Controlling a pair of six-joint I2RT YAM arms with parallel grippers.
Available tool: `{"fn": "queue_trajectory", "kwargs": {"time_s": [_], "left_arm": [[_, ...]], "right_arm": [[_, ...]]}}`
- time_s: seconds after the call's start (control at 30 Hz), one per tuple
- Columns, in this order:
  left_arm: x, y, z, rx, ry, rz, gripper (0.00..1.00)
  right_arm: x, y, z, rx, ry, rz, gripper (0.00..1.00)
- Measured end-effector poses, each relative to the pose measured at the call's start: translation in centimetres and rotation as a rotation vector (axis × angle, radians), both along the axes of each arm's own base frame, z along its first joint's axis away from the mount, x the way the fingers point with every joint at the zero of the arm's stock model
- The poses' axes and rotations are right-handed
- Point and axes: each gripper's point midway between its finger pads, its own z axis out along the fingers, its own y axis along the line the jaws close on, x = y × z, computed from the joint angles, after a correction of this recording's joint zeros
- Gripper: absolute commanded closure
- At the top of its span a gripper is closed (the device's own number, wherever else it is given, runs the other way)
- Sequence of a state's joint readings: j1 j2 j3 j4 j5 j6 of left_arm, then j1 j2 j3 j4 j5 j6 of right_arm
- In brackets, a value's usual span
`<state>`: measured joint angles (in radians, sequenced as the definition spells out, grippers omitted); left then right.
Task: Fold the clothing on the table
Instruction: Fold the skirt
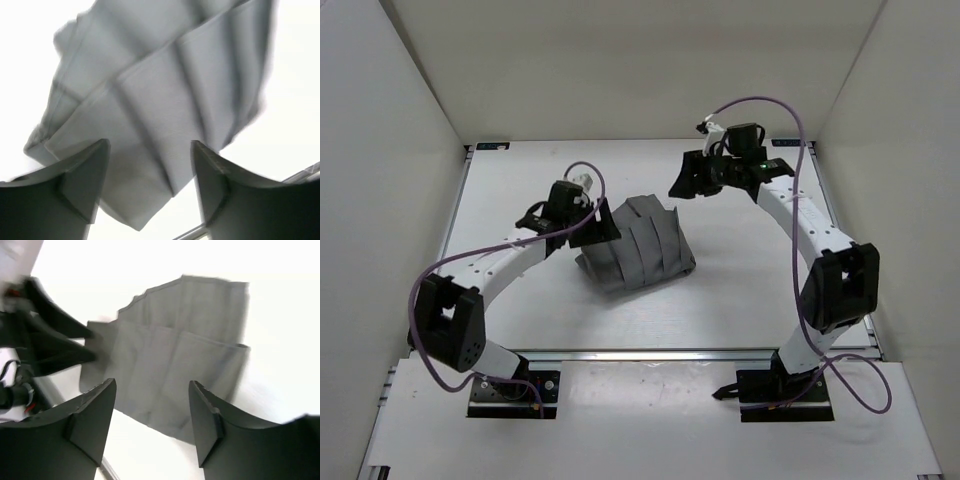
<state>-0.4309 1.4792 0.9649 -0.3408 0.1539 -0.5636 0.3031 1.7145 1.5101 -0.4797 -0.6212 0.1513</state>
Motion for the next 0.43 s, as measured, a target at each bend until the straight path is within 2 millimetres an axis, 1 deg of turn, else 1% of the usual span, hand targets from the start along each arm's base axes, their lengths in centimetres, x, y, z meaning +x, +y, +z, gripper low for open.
{"fn": "queue_trajectory", "kwargs": {"time_s": [0.03,0.07,0.1,0.13,0.2,0.23,0.27,0.33,0.4,0.43], "left_arm": [[0.6,0.0,1.5,-0.006,-0.032,-0.003,0.11],[1.2,0.0,3.3,-0.008,-0.071,-0.008,0.07],[1.6,0.1,5.1,-0.002,-0.107,-0.011,0.04],[2.0,0.4,6.5,0.012,-0.138,-0.007,0.02],[2.3,1.2,8.8,0.046,-0.188,0.004,0.02],[2.1,1.7,9.4,0.066,-0.199,0.009,0.01],[1.9,2.5,9.6,0.089,-0.206,0.018,0.01],[0.6,4.0,9.0,0.134,-0.186,0.031,0.02],[-1.0,5.6,7.5,0.176,-0.148,0.045,0.01],[-1.9,6.4,6.7,0.199,-0.123,0.054,0.01]], "right_arm": [[0.2,-0.7,0.8,-0.014,-0.023,-0.025,0.40],[0.3,-1.7,1.3,-0.038,-0.038,-0.061,0.39],[0.4,-2.7,1.4,-0.064,-0.042,-0.097,0.35],[0.5,-3.8,1.3,-0.091,-0.039,-0.136,0.34],[0.3,-6.0,0.0,-0.144,-0.010,-0.202,0.29],[0.0,-7.0,-1.1,-0.169,0.017,-0.226,0.29],[-0.5,-8.1,-2.4,-0.199,0.050,-0.252,0.30],[-2.1,-10.2,-5.9,-0.273,0.147,-0.299,0.27],[-3.6,-11.1,-8.2,-0.325,0.208,-0.318,0.21],[-4.8,-11.2,-9.4,-0.354,0.241,-0.317,0.18]]}}
